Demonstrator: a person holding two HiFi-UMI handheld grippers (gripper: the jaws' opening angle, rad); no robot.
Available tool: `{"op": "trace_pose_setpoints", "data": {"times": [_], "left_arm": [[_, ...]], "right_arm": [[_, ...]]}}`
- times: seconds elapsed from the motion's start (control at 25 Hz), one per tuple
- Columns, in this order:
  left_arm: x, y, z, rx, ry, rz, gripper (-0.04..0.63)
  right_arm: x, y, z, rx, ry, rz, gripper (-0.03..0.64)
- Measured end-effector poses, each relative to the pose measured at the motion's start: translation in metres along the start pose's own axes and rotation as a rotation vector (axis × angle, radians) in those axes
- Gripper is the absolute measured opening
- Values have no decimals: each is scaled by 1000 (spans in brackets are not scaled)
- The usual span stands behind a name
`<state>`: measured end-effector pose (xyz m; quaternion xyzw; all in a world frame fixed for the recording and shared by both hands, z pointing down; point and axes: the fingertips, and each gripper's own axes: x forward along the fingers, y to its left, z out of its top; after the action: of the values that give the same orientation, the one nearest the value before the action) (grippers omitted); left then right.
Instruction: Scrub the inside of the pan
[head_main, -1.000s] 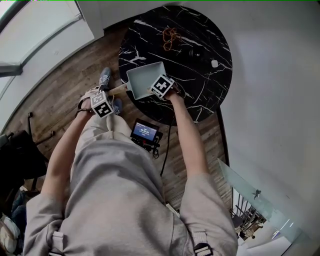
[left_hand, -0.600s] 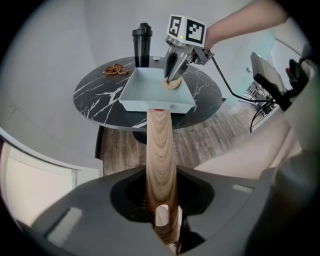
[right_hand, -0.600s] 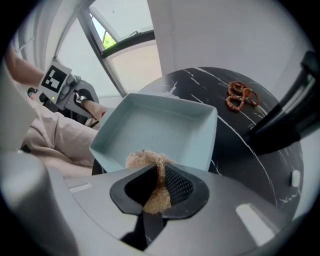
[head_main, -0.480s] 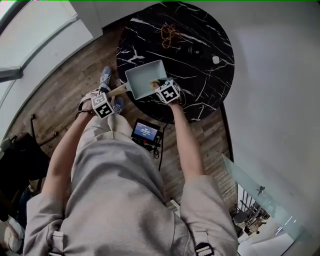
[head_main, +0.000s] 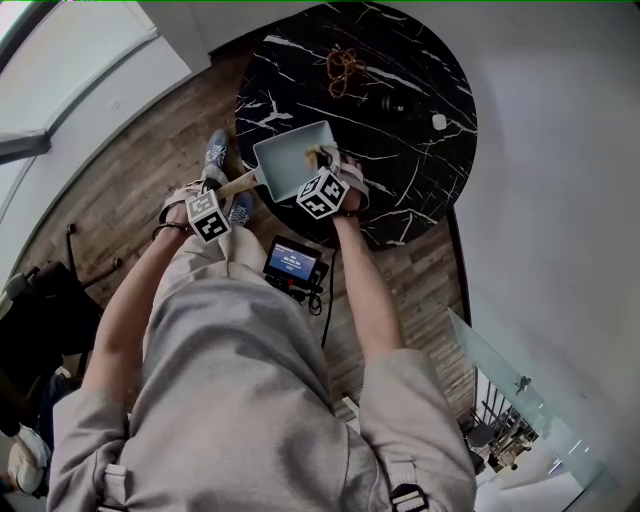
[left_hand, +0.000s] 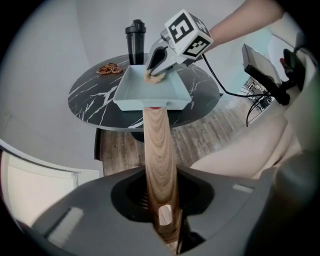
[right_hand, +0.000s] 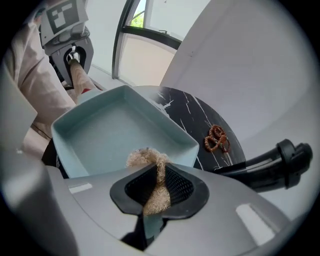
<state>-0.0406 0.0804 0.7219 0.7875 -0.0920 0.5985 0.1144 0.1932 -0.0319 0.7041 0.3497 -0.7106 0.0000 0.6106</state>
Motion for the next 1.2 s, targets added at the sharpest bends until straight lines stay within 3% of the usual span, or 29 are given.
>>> {"op": "trace_pose_setpoints", "data": {"times": [0.4, 0.76, 1.04, 1.2], "left_arm": [[-1, 3, 1, 10, 2, -26, 77], [0, -2, 5, -17, -18, -81, 84], [2, -11, 6, -34, -7, -114, 95], [2, -11, 6, -52, -12, -122, 94]], "right_arm": [[24, -29, 38, 38, -16, 8, 66], [34, -33, 55, 462, -66, 132, 64], [39, -23, 79, 631, -71, 305, 66], [35, -3, 94, 631, -76, 399, 66]]}}
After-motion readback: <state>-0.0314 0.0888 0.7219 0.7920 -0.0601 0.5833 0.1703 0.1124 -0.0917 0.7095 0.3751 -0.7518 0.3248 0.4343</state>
